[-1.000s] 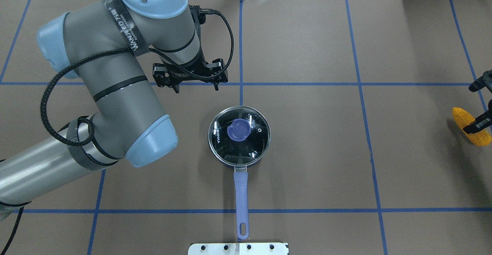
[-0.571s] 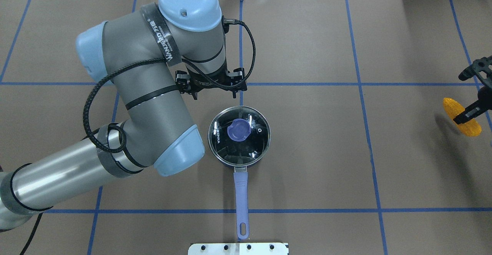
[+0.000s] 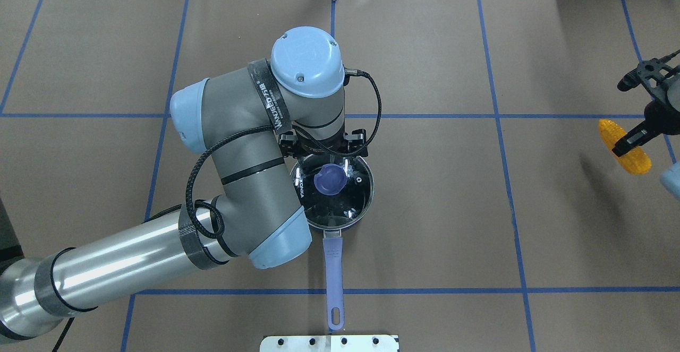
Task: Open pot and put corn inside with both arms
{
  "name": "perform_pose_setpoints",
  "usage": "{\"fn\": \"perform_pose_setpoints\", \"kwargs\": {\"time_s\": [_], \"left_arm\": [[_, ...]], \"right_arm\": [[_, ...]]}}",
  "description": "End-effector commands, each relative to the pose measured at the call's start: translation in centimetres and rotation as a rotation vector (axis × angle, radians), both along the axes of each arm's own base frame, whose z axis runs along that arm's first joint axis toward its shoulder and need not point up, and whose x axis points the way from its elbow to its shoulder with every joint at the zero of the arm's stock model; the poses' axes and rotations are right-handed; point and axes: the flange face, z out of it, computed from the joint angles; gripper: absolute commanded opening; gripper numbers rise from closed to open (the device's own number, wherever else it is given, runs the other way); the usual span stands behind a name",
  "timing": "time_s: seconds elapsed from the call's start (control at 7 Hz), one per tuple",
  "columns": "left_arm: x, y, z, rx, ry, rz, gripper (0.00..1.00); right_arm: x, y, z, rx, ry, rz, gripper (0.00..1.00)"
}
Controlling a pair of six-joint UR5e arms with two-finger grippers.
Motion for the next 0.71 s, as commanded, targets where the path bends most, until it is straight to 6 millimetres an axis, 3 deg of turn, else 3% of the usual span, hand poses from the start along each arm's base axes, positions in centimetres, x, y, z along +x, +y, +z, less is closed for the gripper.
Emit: {"fn": "perform_pose_setpoints", "kwargs": {"time_s": [0.0,0.57], "left_arm": [[0.9,0.8,0.3,-0.005,-0.001,0.014,0.99],[2.5,2.9,0.6,-0.010,-0.005,0.049,0.97]], "right_arm": [[-0.1,-0.2,-0.1,-0.002,0.000,0.002,0.27],[-0.1,-0.2,0.2,-0.005,0.002,0.001,0.27]]}}
